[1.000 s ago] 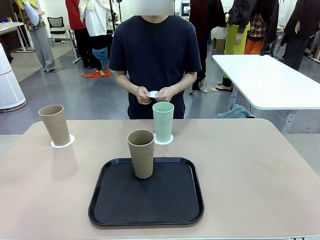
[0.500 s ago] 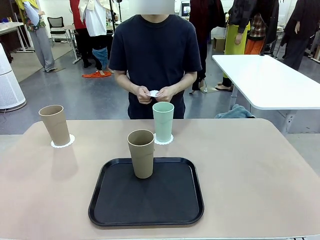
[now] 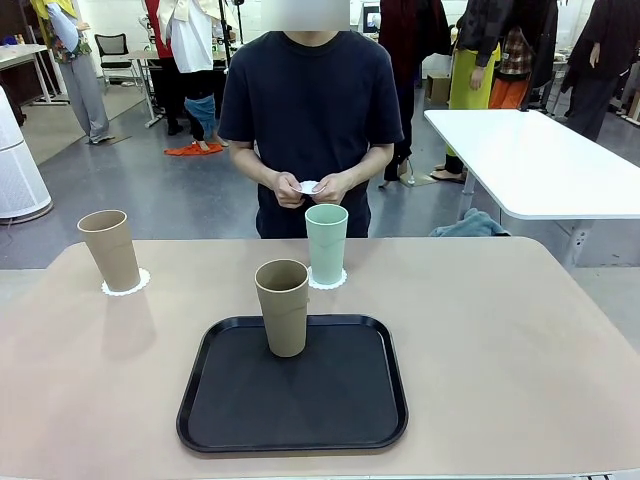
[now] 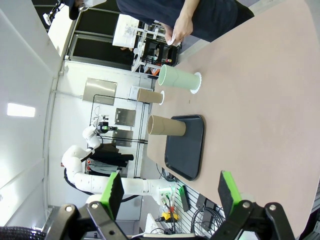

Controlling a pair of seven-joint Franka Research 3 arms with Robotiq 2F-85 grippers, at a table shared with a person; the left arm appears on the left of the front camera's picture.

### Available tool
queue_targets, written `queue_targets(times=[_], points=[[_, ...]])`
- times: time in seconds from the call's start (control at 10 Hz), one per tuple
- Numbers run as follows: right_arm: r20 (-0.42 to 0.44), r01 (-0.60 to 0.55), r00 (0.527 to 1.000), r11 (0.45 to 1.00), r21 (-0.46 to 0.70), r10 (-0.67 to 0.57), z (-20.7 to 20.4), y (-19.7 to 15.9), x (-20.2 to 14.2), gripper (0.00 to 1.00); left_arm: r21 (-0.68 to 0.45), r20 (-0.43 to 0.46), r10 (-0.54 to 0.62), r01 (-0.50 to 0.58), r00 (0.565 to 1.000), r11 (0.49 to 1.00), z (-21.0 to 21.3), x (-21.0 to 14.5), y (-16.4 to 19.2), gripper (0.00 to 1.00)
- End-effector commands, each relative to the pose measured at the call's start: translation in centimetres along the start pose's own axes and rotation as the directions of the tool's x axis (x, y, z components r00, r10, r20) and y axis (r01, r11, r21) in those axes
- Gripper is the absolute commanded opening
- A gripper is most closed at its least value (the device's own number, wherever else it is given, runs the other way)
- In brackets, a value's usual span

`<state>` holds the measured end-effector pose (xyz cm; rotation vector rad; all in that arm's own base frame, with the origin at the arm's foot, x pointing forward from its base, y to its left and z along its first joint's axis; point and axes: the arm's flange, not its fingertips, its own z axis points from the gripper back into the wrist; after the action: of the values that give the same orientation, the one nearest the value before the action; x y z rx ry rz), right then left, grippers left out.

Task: Place coasters on the table and set cups on them.
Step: Take one Reusable plastic cup from the Flat Tray and place it on a coaster set by the human.

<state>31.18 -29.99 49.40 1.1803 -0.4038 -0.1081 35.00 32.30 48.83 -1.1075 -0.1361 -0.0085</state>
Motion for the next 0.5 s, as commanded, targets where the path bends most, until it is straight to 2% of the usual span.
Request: queue_targets(times=[0.0, 0.1, 0.3, 0.4], points=[[0.004, -0.002, 1.000, 1.000, 0.009, 0.002, 0.0, 0.0, -0.1, 1.00, -0.072, -0.003, -0.106, 0.106, 0.994, 0.992, 1.7, -1.2, 1.1, 1.00], [0.004, -0.002, 1.000, 1.000, 0.009, 0.002, 0.0, 0.0, -0.1, 1.00, -0.101, 0.017, -0.136, 0.137, 0.991, 0.985, 1.2, -1.2, 1.3, 1.00], [0.004, -0.002, 1.000, 1.000, 0.009, 0.002, 0.0, 0.0, -0.1, 1.00, -0.114, 0.097, -0.171, 0.182, 0.980, 0.977, -1.1, -3.6, 2.3, 1.00], [0.004, -0.002, 1.000, 1.000, 0.009, 0.002, 0.0, 0.0, -0.1, 1.00, -0.109, 0.089, -0.191, 0.201, 0.977, 0.974, -1.5, -4.2, 2.4, 1.00]])
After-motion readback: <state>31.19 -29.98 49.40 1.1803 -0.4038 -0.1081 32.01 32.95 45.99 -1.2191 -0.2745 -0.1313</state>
